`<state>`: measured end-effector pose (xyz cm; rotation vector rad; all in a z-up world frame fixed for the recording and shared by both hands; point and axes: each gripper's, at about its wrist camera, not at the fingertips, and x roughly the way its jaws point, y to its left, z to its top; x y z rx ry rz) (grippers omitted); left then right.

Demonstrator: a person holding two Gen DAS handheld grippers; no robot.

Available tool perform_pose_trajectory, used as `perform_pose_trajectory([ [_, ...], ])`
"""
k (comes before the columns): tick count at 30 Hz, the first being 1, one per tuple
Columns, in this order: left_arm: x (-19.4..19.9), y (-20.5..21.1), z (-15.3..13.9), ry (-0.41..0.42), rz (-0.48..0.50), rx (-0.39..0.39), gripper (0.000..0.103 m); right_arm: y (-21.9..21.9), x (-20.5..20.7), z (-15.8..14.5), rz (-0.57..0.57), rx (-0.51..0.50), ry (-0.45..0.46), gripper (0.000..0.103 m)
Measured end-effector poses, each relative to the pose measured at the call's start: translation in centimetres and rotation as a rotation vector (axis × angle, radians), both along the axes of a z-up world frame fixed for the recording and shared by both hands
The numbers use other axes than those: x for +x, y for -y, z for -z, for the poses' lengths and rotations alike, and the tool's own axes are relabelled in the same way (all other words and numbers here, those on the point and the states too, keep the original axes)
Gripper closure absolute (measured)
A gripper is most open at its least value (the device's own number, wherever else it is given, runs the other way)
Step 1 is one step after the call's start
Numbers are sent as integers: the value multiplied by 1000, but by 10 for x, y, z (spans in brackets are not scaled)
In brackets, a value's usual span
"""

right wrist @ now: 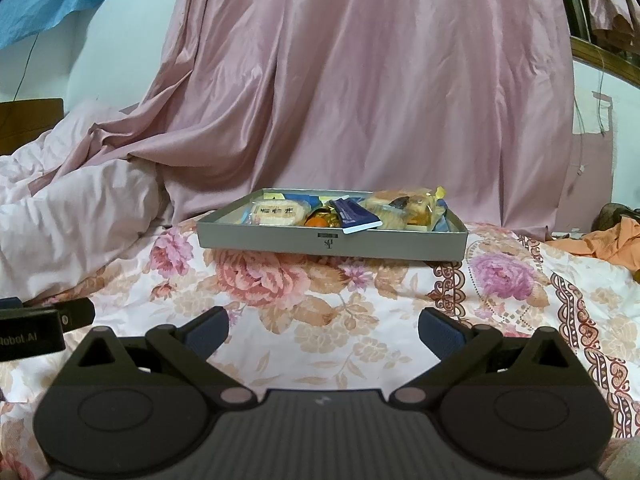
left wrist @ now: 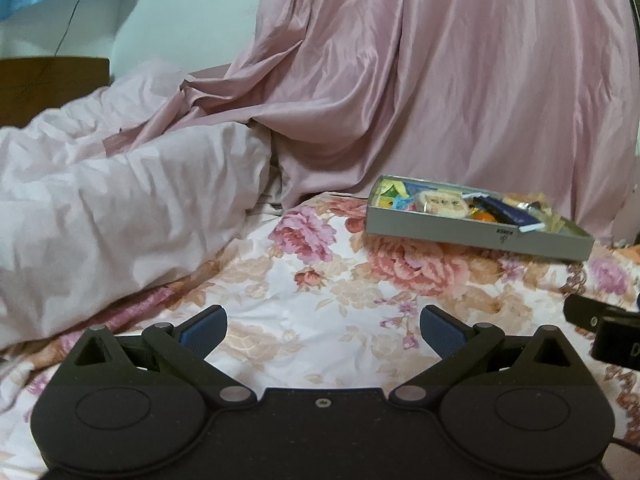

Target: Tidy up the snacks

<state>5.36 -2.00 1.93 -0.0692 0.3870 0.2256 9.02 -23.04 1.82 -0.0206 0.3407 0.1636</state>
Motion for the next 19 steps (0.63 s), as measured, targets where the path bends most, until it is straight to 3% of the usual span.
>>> perform_pose_trajectory([
  [19, 0, 5, -3, -15, 7, 32, 1, -1, 0, 0, 1, 0, -1, 0],
])
